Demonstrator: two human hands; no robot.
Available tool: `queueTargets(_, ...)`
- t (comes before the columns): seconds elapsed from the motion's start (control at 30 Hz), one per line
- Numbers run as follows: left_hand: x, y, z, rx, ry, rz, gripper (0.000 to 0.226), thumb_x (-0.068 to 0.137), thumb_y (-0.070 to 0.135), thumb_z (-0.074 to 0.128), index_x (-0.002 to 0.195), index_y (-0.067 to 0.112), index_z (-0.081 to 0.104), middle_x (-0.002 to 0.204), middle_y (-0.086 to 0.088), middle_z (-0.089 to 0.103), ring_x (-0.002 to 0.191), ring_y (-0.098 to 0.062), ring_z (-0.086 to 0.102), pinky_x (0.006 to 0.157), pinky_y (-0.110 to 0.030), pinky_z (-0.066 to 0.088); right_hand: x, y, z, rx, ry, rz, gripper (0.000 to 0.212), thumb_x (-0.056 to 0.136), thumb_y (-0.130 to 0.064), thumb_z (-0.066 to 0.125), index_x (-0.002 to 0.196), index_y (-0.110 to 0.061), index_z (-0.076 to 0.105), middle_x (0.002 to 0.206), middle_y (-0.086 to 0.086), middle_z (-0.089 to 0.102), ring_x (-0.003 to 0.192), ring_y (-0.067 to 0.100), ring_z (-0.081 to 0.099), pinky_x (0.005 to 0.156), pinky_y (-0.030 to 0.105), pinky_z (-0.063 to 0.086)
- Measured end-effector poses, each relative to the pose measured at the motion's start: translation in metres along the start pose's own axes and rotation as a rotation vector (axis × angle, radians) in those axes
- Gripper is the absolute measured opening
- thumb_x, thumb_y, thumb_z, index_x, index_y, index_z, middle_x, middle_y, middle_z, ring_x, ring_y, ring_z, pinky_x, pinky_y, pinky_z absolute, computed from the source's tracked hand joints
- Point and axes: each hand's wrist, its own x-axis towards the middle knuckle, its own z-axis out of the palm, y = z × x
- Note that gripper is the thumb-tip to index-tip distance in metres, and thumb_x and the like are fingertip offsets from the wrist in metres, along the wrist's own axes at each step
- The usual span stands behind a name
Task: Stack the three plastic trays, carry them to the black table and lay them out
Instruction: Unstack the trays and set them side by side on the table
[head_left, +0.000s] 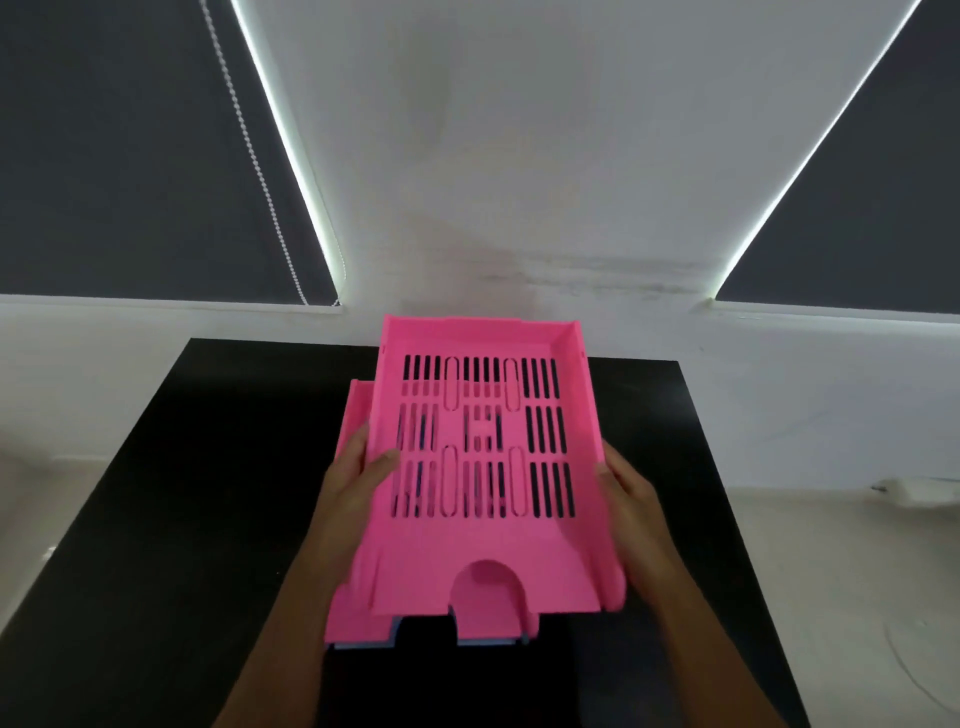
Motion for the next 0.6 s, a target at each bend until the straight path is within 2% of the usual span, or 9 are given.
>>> queueTargets(0.1,0.006,-0.007,0.054,0.045,-0.071,-0.003,0.041,0.094,0.021,0.057,0.134,0.027,0.055,0.122,-0.007,0.07,0.106,-0.027,0.07,0.087,-0.047,0.058,0.0,-0.004,-0.056,-0.003,0.068,0.003,0.031,0.104,-0.02,0.048,0.116,-0.043,0.066,0.092,-0.015,0.078,0.083,0.005,0.076,0.058,0.018,0.059)
queueTargets(0.17,0.008,-0.016,0.09,0.097,-0.113,-0.014,0.055,0.088,0.04,0.063,0.139,0.029,0.05,0.135,-0.006,0.062,0.12,-0.025,0.062,0.099,-0.054,0.049,0.0,-0.001,-0.096,-0.016,0.125,0.013,0.029,0.104,-0.022,0.048,0.114,-0.042,0.066,0.086,-0.017,0.079,0.076,-0.001,0.075,0.056,0.015,0.057)
queueTargets(0.23,0.012,-0.032,0.121,0.157,-0.139,-0.039,0.077,0.075,0.061,0.067,0.143,0.032,0.045,0.144,-0.001,0.055,0.13,-0.022,0.054,0.107,-0.056,0.042,0.001,0.005,-0.13,-0.039,0.184,0.032,0.027,0.105,-0.026,0.047,0.118,-0.039,0.066,0.091,-0.014,0.078,0.075,-0.002,0.075,0.057,0.014,0.057)
queueTargets(0.27,0.016,-0.043,0.134,0.154,-0.147,-0.047,0.079,0.073,0.063,0.067,0.143,0.032,0.045,0.144,0.0,0.055,0.13,-0.021,0.053,0.108,-0.056,0.041,0.0,0.008,-0.143,-0.049,0.199,0.042,0.027,0.105,-0.026,0.047,0.12,-0.038,0.067,0.095,-0.012,0.077,0.076,0.0,0.075,0.058,0.015,0.057)
queueTargets(0.37,0.022,-0.066,0.167,0.174,-0.14,-0.111,0.081,0.072,0.066,0.068,0.143,0.037,0.043,0.147,0.002,0.051,0.133,-0.024,0.051,0.108,-0.057,0.04,0.0,0.022,-0.173,-0.075,0.208,0.077,0.027,0.104,-0.027,0.048,0.114,-0.037,0.071,0.092,-0.009,0.079,0.079,0.01,0.076,0.062,0.021,0.059)
queueTargets(0.47,0.018,-0.075,0.191,0.197,-0.119,-0.158,0.072,0.085,0.044,0.065,0.149,0.028,0.036,0.149,0.003,0.045,0.133,-0.019,0.048,0.111,-0.05,0.037,0.001,0.038,-0.186,-0.083,0.195,0.142,0.025,0.103,-0.029,0.051,0.104,-0.036,0.075,0.088,-0.003,0.079,0.074,0.014,0.076,0.06,0.023,0.06)
queueTargets(0.53,0.015,-0.08,0.203,0.26,-0.086,-0.204,0.074,0.087,0.039,0.063,0.152,0.024,0.03,0.155,-0.002,0.039,0.138,-0.023,0.043,0.112,-0.049,0.035,0.002,0.053,-0.193,-0.112,0.167,0.173,0.028,0.103,-0.034,0.049,0.117,-0.031,0.073,0.097,0.0,0.079,0.082,0.016,0.077,0.066,0.028,0.062)
queueTargets(0.6,0.014,-0.088,0.21,0.312,-0.057,-0.244,0.079,0.091,0.037,0.061,0.155,0.018,0.019,0.161,-0.005,0.025,0.145,-0.026,0.031,0.115,-0.048,0.027,0.004,0.066,-0.196,-0.138,0.138,0.196,0.033,0.104,-0.038,0.046,0.127,-0.031,0.068,0.105,0.0,0.077,0.086,0.013,0.076,0.07,0.029,0.062)
